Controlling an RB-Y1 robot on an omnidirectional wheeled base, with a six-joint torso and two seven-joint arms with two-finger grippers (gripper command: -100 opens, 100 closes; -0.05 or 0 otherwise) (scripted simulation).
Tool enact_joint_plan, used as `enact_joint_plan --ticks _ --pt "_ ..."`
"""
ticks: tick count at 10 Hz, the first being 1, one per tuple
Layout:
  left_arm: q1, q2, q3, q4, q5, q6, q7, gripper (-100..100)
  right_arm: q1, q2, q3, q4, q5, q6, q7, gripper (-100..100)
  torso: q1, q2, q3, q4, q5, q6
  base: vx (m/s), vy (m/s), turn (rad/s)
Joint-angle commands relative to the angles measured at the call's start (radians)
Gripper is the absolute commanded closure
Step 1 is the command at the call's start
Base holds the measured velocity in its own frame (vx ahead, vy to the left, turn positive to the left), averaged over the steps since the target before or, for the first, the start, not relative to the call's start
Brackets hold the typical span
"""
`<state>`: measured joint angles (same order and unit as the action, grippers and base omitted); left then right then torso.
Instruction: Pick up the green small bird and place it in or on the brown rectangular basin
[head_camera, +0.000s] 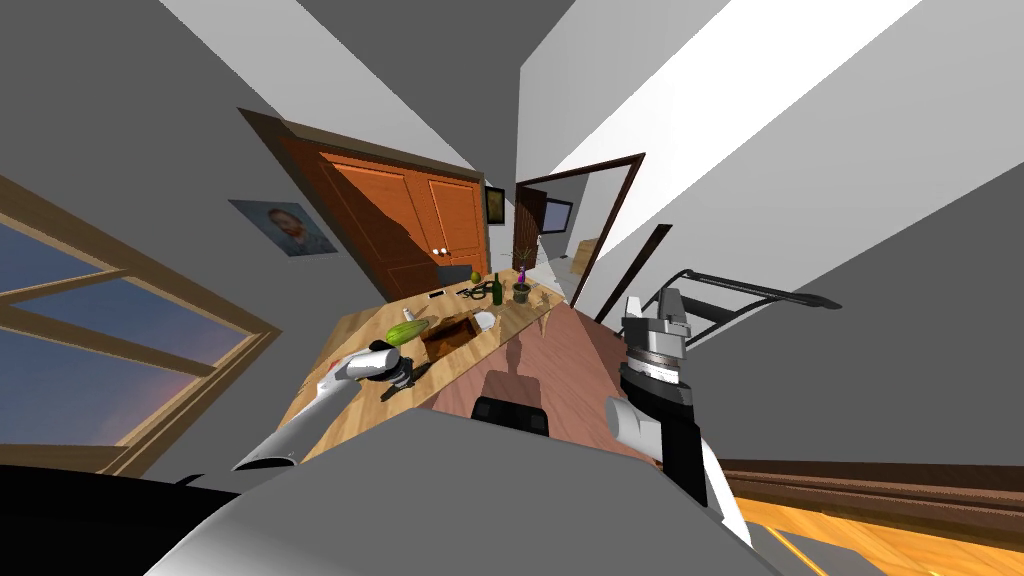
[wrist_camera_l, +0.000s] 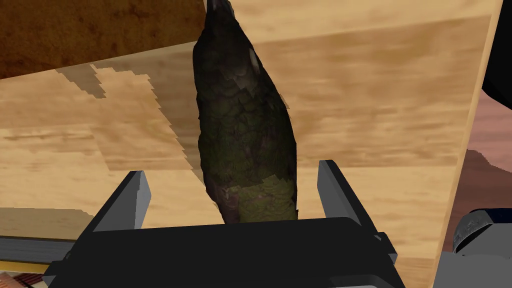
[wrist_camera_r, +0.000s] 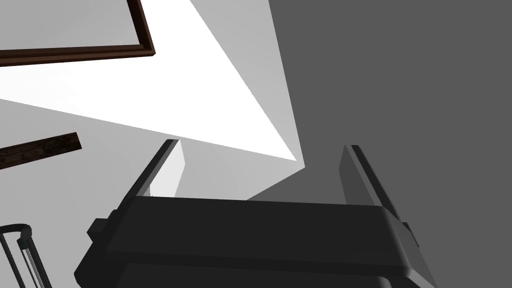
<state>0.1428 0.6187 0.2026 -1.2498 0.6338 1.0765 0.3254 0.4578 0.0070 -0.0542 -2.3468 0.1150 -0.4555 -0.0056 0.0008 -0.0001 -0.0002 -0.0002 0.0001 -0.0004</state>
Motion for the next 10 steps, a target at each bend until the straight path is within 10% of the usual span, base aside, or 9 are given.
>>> enact_joint_plan --ticks 1,5,6,7,9,10 --pt "0.000 0.000 0.000 0.000 0.000 0.000 0.000 100 0.000 0.000 0.000 0.000 0.000 0.000 0.000 0 0.000 0.000 0.000 0.000 0.000 0.000 0.000 0.000 0.000" --pt "0.000 0.000 0.000 0.000 0.000 0.000 0.000 100 0.000 0.000 0.000 0.000 0.000 0.000 0.000 0 0.000 0.000 0.000 0.000 0.000 0.000 0.000 0.000 0.000" --pt "0.000 0.000 0.000 0.000 0.000 0.001 0.000 0 0.000 0.000 0.000 0.000 0.000 0.000 0.000 0 0.000 0.000 0.000 0.000 0.000 0.000 0.000 0.000 0.000" --pt "0.004 0.019 0.004 -0.031 0.012 0.031 0.011 100 0.000 0.000 0.000 0.000 0.000 0.000 0.000 0 0.000 0.000 0.000 0.000 0.000 0.000 -0.018 -0.021 0.016" --pt "0.006 0.019 0.004 -0.036 0.012 0.030 0.012 100 0.000 0.000 0.000 0.000 0.000 0.000 0.000 0 -0.003 0.002 0.001 0.001 -0.001 0.000 -0.017 -0.026 0.011" --pt "0.006 0.021 0.004 -0.038 0.012 0.035 0.014 0 0.000 0.000 0.000 0.000 0.000 0.000 0.000 0 -0.002 0.002 0.001 0.001 -0.001 0.000 0.000 0.000 0.000"
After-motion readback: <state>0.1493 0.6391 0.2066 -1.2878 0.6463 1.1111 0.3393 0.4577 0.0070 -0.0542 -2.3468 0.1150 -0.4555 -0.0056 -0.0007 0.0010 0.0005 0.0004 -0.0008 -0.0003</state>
